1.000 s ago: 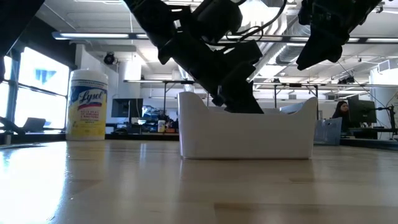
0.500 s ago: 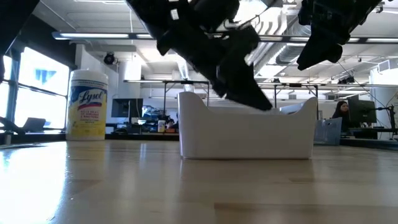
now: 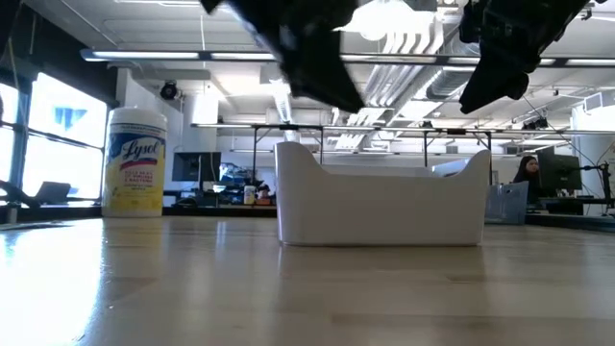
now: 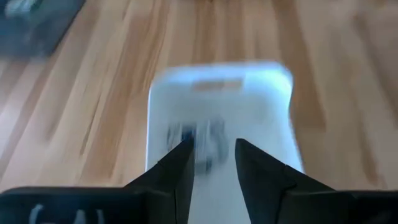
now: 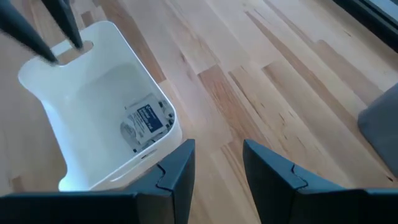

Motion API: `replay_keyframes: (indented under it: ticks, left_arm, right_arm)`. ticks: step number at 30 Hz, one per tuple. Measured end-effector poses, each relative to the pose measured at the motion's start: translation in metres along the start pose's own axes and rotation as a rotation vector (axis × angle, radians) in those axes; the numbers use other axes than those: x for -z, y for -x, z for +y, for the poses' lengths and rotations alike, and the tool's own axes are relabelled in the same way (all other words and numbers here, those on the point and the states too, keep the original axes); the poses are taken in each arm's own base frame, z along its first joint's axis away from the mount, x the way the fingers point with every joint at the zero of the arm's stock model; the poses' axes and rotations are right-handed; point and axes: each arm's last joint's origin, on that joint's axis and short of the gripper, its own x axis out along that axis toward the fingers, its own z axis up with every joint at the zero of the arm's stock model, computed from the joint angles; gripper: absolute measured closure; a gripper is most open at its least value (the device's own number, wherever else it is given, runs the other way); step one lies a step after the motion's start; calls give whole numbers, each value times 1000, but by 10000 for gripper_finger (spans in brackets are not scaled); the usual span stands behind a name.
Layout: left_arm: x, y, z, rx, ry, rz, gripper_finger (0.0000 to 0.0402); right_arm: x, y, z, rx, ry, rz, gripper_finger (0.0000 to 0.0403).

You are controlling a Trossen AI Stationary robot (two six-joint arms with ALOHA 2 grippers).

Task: Pick & Place First Aid Supplies
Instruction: Put the green bandage into the black bin

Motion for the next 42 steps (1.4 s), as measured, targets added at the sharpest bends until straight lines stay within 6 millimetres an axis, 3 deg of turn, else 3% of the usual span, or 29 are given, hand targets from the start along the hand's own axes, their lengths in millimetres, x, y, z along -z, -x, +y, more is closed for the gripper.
replay_keyframes:
  ticks: [11,20,25,30,36,42]
  left_arm:
    - [72,66,-25,-287,221,155,287]
    - [157,112,-17,-544,619,238,287]
    - [192,121,-10,-695,790,319,287]
    - [213,123,-6,-766,899,396,287]
    - [234,123,-1,-833,970,415,287]
    - [243,119,1,-825,965,363,287]
  right_arm:
    - [-3,-6,1,44,51,-25,274]
    - [-4,-13,4,44,55,-13,274]
    - [-5,-15,5,42,53,-19,274]
    - [-6,-16,6,38,46,-27,274]
    - [-6,-16,6,39,25,-25,274]
    - [-6,-16,6,39,6,-25,274]
